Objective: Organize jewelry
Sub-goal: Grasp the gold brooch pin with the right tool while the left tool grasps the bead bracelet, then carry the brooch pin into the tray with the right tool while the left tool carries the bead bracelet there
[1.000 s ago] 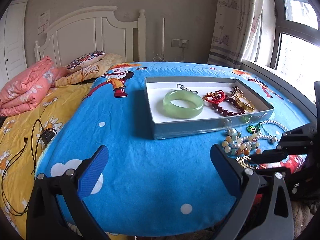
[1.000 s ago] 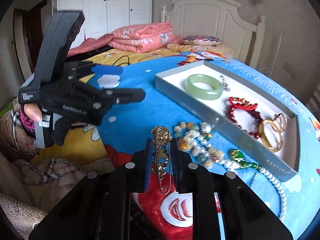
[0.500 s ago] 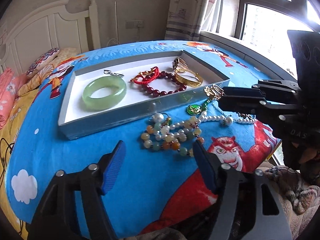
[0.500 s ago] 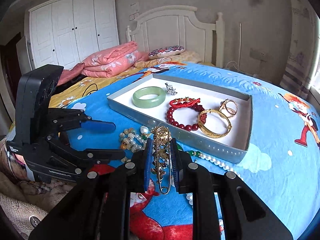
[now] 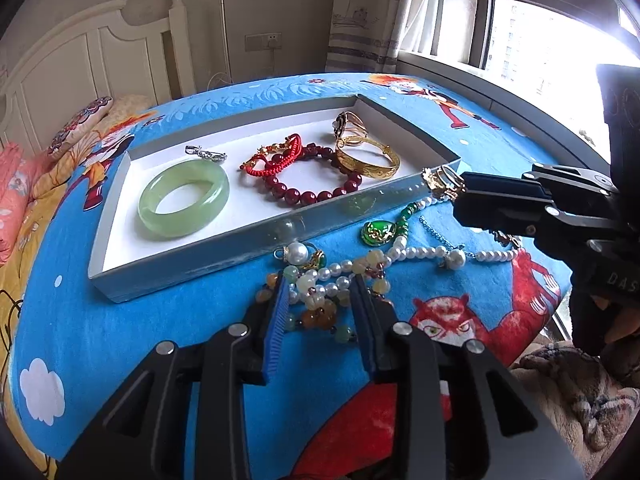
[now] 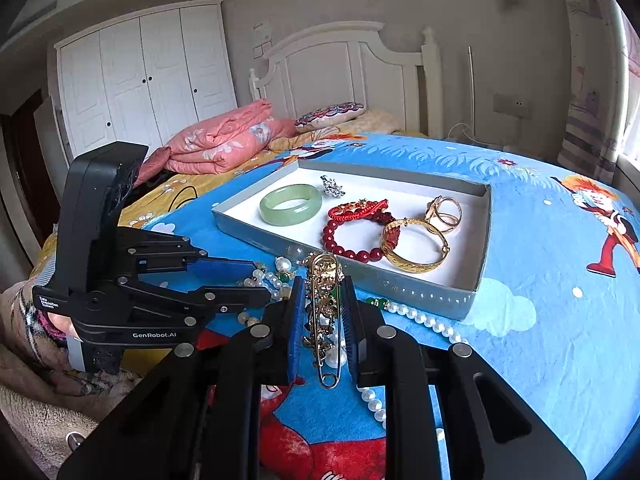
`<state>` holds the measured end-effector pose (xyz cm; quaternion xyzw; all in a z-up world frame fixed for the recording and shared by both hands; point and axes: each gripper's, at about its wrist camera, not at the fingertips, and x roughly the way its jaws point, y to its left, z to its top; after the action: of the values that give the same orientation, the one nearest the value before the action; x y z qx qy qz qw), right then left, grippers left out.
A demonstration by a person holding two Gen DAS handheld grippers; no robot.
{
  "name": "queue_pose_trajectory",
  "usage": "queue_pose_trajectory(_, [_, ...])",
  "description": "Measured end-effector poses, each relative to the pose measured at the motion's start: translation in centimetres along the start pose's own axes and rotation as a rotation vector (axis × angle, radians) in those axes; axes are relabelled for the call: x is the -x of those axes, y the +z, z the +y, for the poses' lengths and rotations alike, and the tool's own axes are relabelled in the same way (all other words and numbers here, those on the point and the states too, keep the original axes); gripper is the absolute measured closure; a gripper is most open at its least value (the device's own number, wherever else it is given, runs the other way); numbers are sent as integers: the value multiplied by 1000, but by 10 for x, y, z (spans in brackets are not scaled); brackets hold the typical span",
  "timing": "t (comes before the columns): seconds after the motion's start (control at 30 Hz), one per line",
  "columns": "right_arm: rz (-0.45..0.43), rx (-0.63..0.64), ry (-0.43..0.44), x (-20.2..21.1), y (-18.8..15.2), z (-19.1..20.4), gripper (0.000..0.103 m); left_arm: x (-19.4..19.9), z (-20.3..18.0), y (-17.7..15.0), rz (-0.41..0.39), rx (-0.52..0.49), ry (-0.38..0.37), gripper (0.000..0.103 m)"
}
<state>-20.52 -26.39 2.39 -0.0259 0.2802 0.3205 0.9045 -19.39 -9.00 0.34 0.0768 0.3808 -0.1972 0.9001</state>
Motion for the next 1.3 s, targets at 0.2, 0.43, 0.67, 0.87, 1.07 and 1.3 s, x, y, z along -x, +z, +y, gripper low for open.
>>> queue_pose_trajectory(0.2, [-1,1,-2,0,-1,-1,84,8,-1,-4,-17,3,-12,94])
queue_pose_trajectory(0.43, [-5,2,-13,1,0,0,84,33,1,0,-98,18,-34,94])
queue_pose_trajectory(0.67, [-15,-2,-25,3,1,-3,84,58,5,8,-163,37,-37,94])
queue_pose_trajectory(0.87, [-26,-26,-48,7,1,-12,84,70,5,15,-196,35,-28,94])
queue_pose_trajectory(1.07, [-26,-37,-58,7,1,-16,84,82,8,22,-227,32,-15,94])
queue_pose_trajectory(1.3, [-19,-25,-78,5,7,-14,84,88,17,36,-252,31,8,94])
